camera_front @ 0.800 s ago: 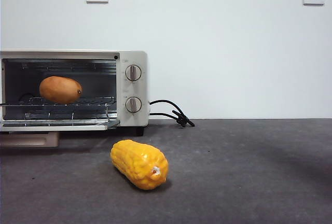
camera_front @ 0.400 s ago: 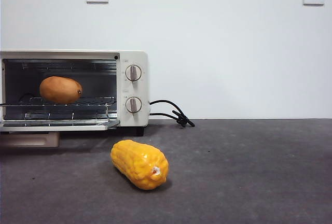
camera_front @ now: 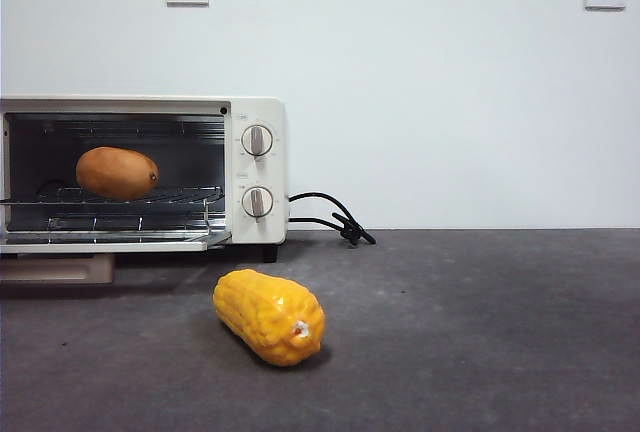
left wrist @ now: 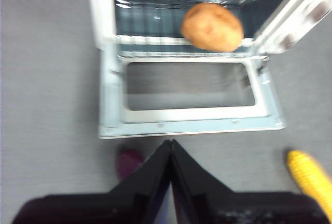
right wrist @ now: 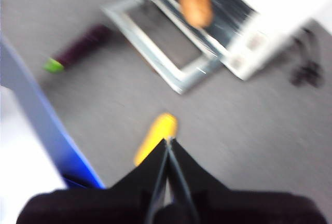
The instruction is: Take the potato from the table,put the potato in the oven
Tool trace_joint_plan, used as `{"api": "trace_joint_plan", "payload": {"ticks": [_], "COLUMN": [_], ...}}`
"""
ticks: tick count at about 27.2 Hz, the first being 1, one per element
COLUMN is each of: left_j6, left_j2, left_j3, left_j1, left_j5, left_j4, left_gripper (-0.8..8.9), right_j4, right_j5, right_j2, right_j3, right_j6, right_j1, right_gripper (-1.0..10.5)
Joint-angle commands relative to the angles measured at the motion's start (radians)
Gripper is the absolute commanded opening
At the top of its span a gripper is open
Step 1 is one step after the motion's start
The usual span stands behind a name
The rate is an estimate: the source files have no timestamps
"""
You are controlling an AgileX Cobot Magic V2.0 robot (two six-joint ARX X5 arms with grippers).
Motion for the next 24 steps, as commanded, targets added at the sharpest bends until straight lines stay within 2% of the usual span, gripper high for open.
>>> {"api": "trace_joint_plan", "payload": {"ticks": [1, 7, 10, 14, 20, 24], "left_j6": [-0.027, -0.054, -0.074, -0.100, -0.100, -0.119], "left_j2": [0.003, 0.025, 0.063, 0.166, 0.321, 0.413], "left_j3": [-0.062, -0.225, -0.274, -0.282, -0.282, -0.282], "left_j1": [0.023, 0.082, 0.121, 0.175, 0.193, 0.249], "left_j5": [0.013, 0.014, 0.074, 0.162, 0.161, 0.138], "left_j4": [0.031, 0.137, 0.186, 0.214, 0.254, 0.285], "left_gripper": [-0.09, -0.09, -0.09, -0.09, -0.09, -0.08], "right_j4": [-0.024, -0.024, -0.024, -0.024, -0.024, -0.024], "right_j5": [0.057, 0.082, 0.090, 0.121, 0.122, 0.123], "right_j2": [-0.088, -0.274, -0.364, -0.509, -0.675, -0.723], "right_j3": [-0.120, -0.290, -0.352, -0.428, -0.498, -0.554], "right_j6": [0.014, 0.031, 0.057, 0.125, 0.225, 0.282], "right_j1": [0.000, -0.010, -0.013, -0.013, -0.013, -0.013], "right_gripper": [0.0, 0.0, 0.0, 0.0, 0.0, 0.0]}}
